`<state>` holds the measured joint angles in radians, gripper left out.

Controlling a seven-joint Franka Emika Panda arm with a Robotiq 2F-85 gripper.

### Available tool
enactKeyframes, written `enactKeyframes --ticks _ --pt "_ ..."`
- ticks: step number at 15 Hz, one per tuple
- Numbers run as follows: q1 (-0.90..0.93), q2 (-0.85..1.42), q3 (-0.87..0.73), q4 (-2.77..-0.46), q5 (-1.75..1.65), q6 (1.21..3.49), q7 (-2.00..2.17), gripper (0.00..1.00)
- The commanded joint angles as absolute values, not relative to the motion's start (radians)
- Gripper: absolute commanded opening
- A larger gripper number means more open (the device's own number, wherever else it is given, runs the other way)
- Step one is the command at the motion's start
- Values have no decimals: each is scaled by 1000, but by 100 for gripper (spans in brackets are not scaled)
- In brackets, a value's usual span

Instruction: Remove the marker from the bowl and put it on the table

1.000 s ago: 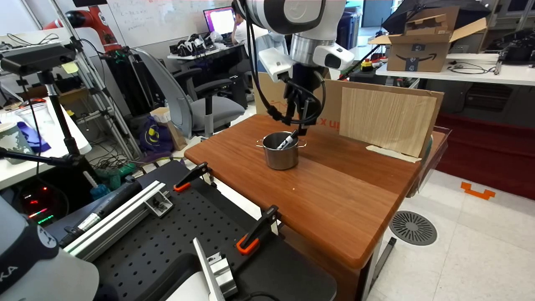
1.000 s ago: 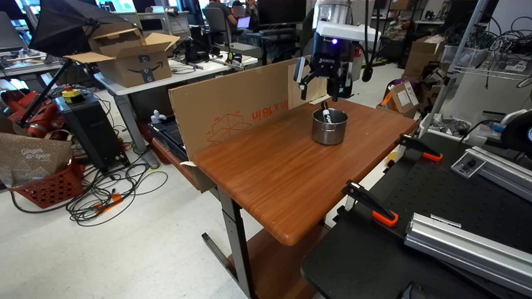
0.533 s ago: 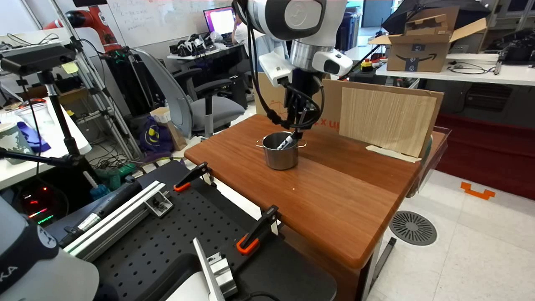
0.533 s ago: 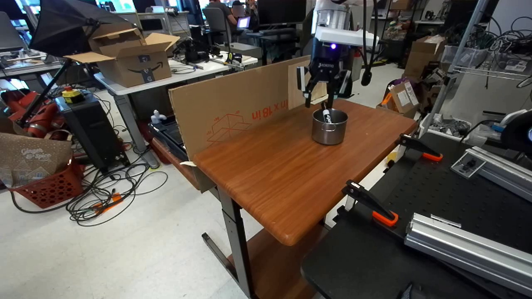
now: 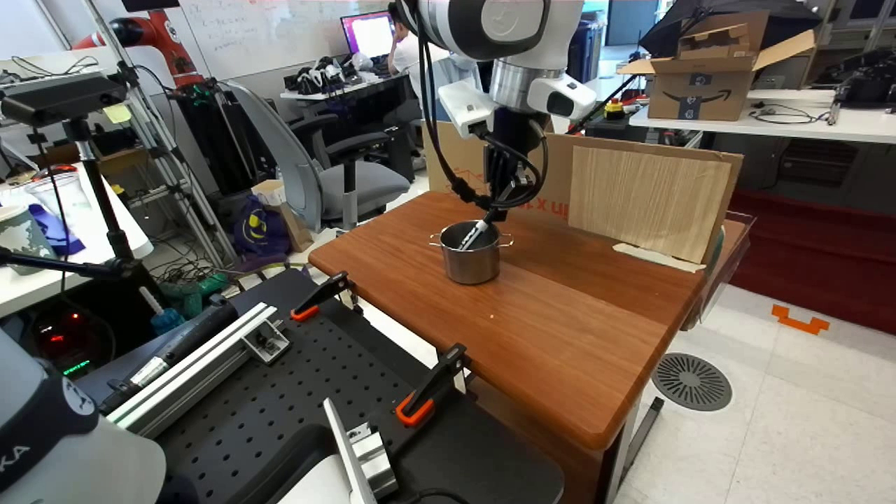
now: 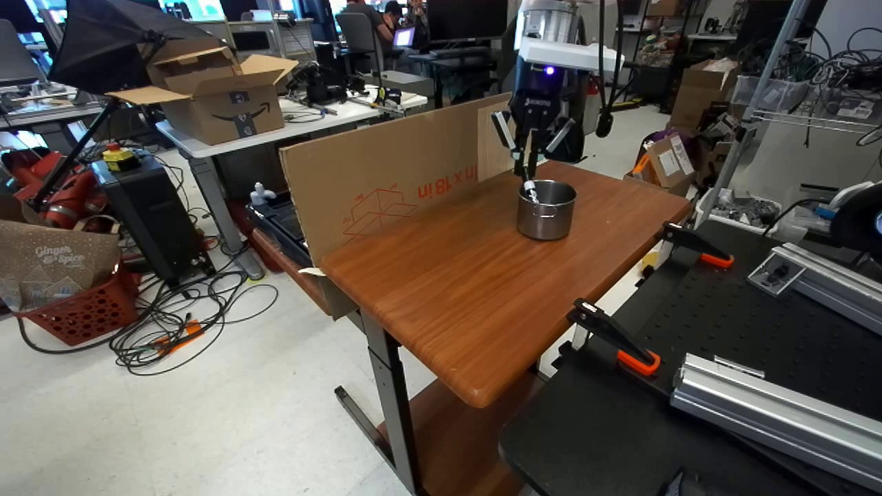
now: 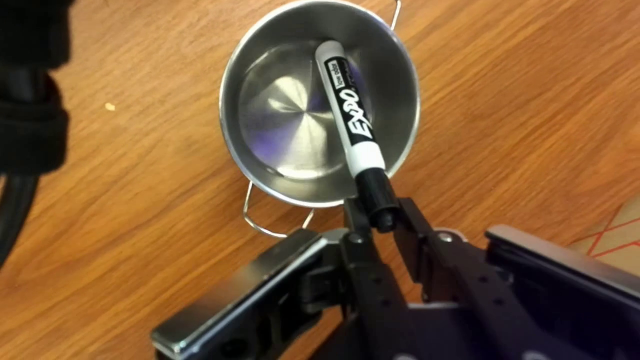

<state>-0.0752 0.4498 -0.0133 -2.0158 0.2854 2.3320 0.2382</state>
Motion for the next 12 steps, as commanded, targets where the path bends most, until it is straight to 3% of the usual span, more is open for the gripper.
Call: enactKeyframes --ticks 1,12 --pt "-78 426 -13 -2013 321 2298 243 5" --pt "-93 174 -76 -2143 286 2231 258 5"
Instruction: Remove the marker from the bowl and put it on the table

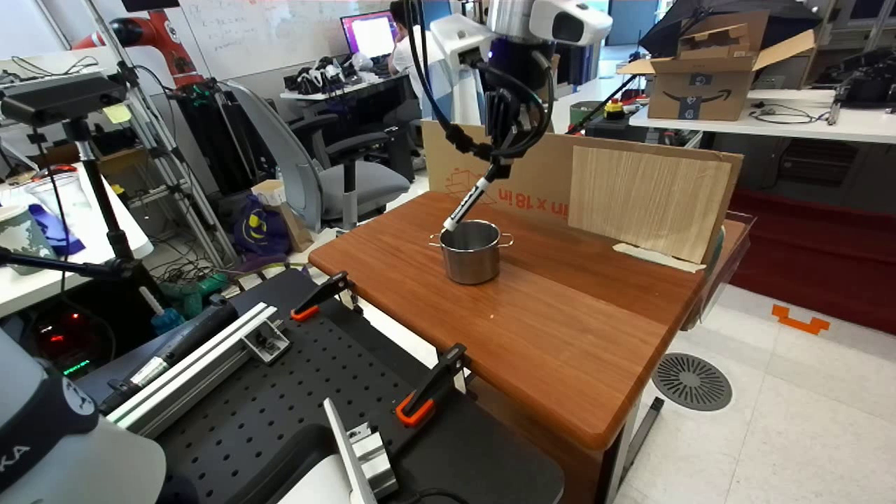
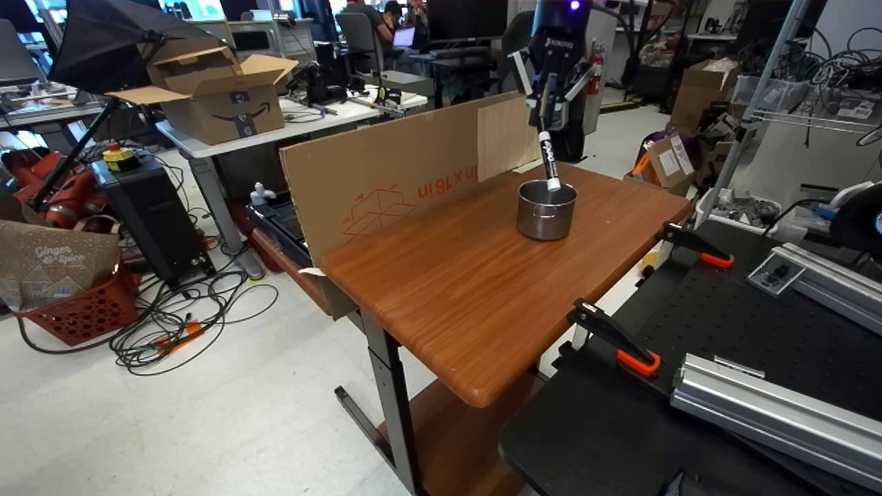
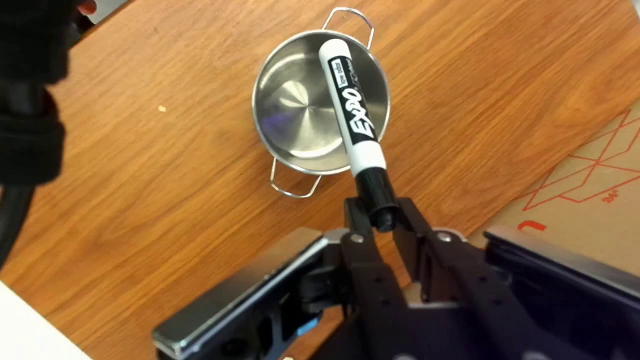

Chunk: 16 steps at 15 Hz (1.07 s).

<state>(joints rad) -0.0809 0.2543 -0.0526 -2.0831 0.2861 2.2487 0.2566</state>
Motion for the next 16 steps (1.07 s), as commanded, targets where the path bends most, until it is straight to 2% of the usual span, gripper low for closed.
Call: enactKeyframes --ticks 1,6,16 --pt "-104 146 -92 -2163 283 2229 253 5" --pt "-171 96 -169 -2219 280 2248 210 5" --pt "-246 266 -223 -2203 311 2353 183 5"
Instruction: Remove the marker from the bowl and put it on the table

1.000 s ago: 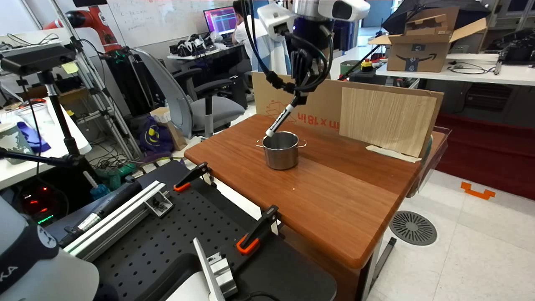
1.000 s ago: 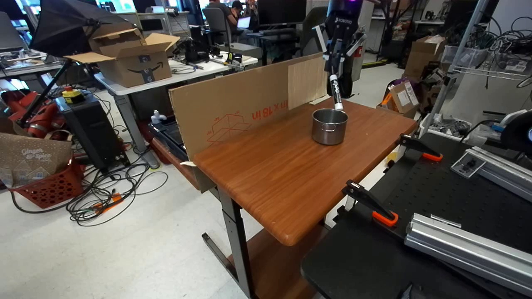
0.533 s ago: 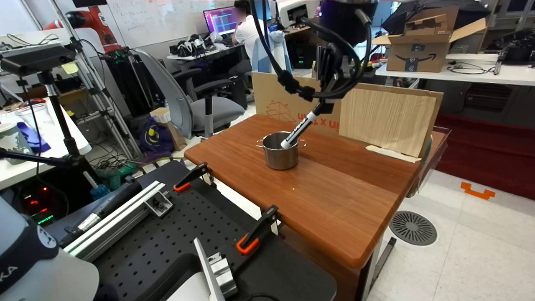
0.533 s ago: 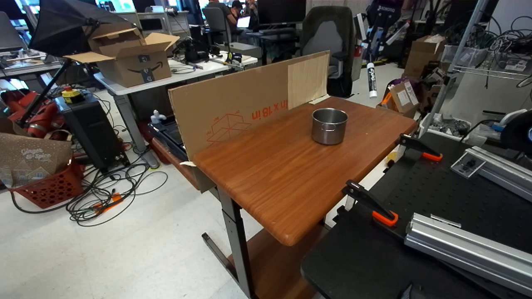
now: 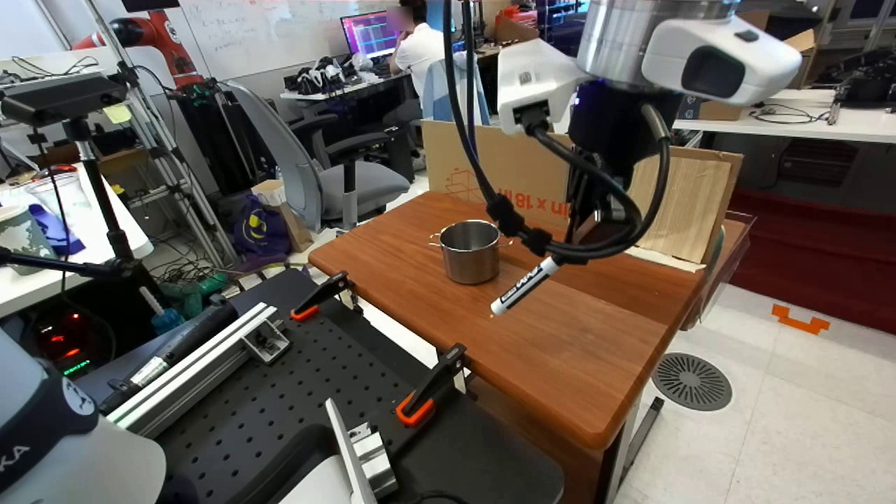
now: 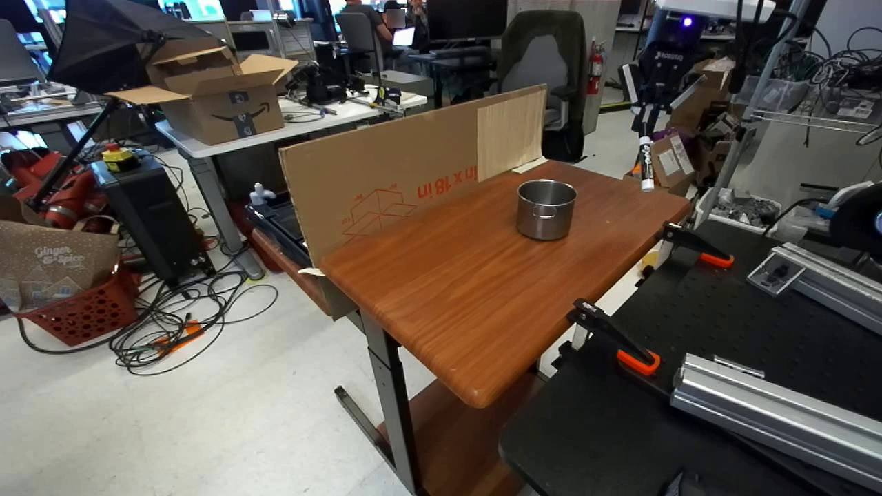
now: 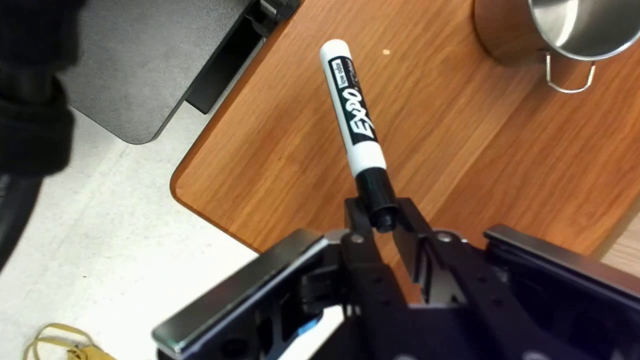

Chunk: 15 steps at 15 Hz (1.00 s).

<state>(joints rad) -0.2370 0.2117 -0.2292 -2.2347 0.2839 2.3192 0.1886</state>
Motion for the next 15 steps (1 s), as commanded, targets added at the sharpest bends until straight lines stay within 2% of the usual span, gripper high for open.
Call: enactKeyframes --ticks 1,15 --pt "-246 291 -221 -2190 313 2363 187 5" --pt "-227 617 -153 -1908 328 2385 271 5"
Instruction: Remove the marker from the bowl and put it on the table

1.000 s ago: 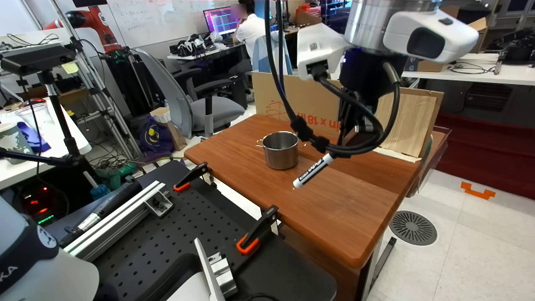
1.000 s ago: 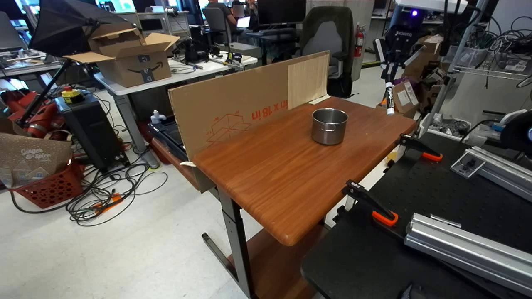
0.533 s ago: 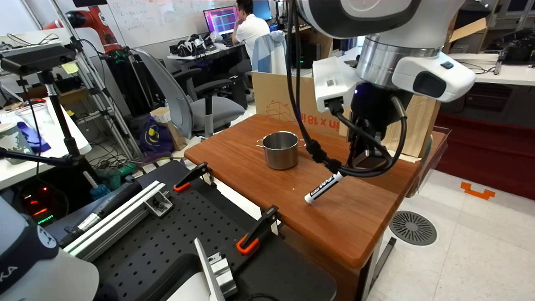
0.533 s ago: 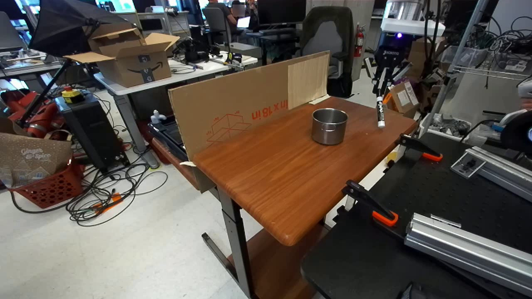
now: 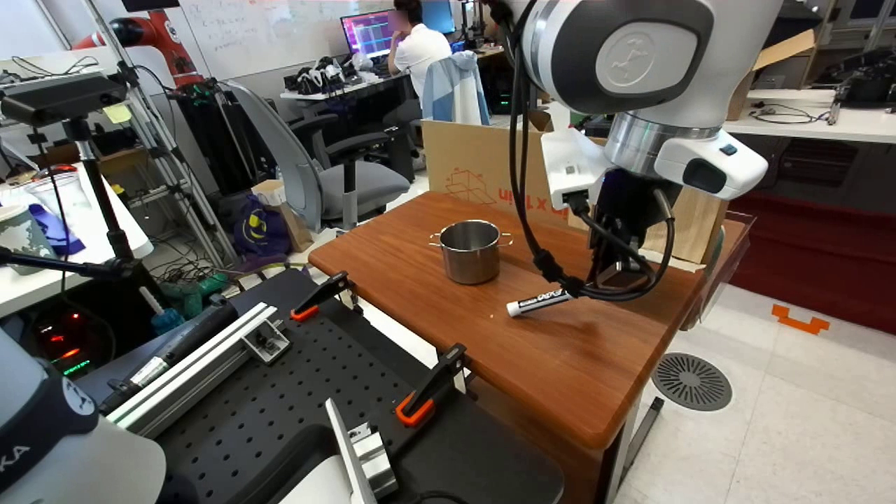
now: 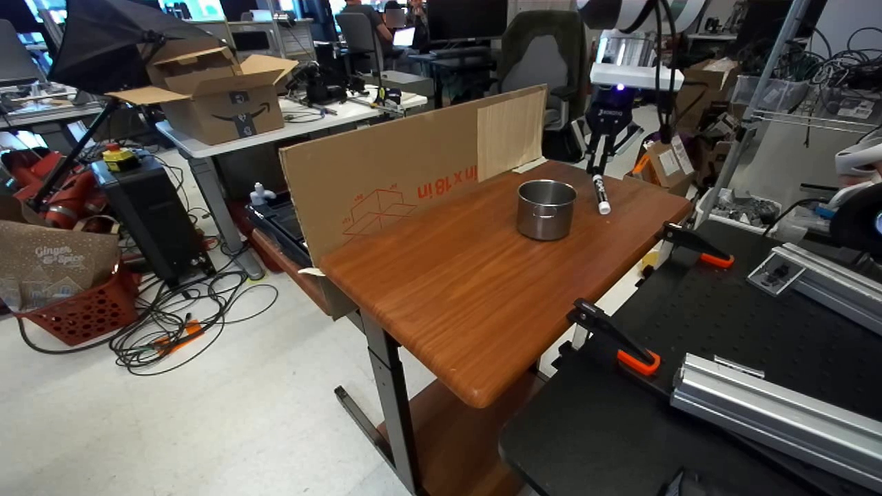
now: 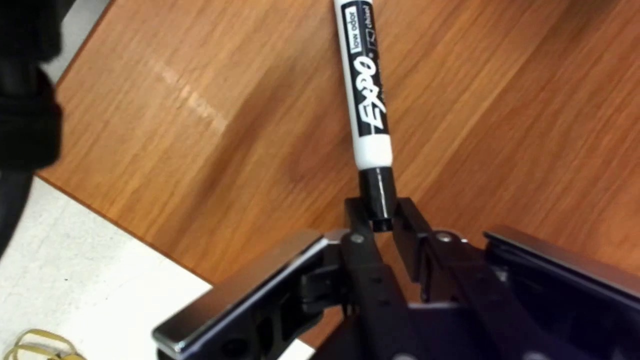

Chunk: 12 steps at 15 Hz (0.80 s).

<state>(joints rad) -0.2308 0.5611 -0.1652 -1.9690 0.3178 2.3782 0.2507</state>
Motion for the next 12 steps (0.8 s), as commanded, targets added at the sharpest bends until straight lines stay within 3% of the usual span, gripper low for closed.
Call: enactKeyframes --ticks 1,9,10,12 --pt "-222 631 -149 -1894 325 2381 279 5" --pt "-210 700 -150 -1832 314 2372 305 5" --pt "-207 699 -153 -1832 310 2370 310 44" --pt "-208 700 -152 -1830 311 2368 309 52"
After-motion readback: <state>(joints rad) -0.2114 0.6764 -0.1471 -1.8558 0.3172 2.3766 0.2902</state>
